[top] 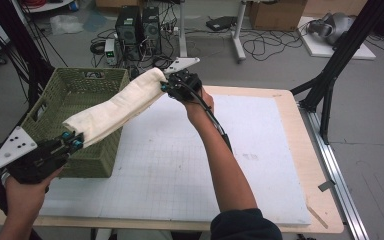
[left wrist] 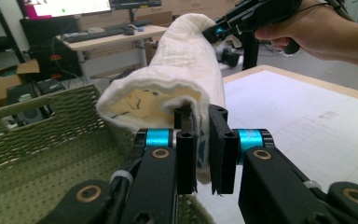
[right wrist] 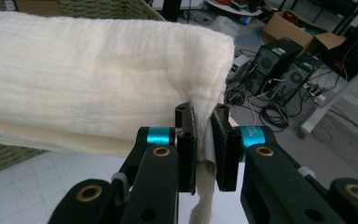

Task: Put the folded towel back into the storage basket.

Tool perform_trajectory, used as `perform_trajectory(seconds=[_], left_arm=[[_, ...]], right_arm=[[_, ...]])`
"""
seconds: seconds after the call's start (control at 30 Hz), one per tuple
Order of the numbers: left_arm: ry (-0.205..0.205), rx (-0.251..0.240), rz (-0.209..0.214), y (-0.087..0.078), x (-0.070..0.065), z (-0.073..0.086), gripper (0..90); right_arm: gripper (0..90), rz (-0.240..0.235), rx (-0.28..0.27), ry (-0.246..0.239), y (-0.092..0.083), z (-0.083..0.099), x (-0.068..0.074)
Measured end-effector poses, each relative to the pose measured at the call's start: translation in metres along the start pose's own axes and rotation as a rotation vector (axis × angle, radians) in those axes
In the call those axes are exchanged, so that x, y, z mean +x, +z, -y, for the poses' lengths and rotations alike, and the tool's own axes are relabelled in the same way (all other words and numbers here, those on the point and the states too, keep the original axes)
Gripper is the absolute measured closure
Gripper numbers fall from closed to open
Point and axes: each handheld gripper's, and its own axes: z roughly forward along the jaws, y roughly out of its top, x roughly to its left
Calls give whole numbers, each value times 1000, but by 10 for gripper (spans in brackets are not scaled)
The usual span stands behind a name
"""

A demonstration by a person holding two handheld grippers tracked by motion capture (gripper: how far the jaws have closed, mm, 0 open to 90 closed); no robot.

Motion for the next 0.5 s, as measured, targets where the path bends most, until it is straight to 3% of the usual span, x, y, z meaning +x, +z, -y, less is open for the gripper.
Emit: perform_trajectory(seconds=[0.5], left_arm=[[-27, -3, -108, -31, 34, 8, 824]], right_arm=[[822, -65, 0, -49, 54, -39, 25]])
